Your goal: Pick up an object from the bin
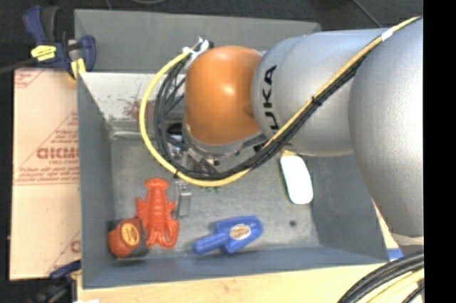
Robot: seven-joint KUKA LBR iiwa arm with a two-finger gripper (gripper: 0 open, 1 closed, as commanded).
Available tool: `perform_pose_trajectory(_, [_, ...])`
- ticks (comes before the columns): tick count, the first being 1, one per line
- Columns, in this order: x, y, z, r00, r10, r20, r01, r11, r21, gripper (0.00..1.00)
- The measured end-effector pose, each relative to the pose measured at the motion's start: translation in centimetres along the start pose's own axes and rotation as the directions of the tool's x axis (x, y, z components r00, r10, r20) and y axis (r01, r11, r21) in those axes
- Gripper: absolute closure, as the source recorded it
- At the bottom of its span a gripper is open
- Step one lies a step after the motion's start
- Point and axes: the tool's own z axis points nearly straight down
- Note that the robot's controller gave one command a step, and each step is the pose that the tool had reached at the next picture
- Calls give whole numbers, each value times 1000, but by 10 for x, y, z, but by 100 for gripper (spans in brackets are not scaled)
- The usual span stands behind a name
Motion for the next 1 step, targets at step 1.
perform_pose_trajectory(1, [-2, -1, -5, 1000, 4, 8, -4, 1000, -1, 0])
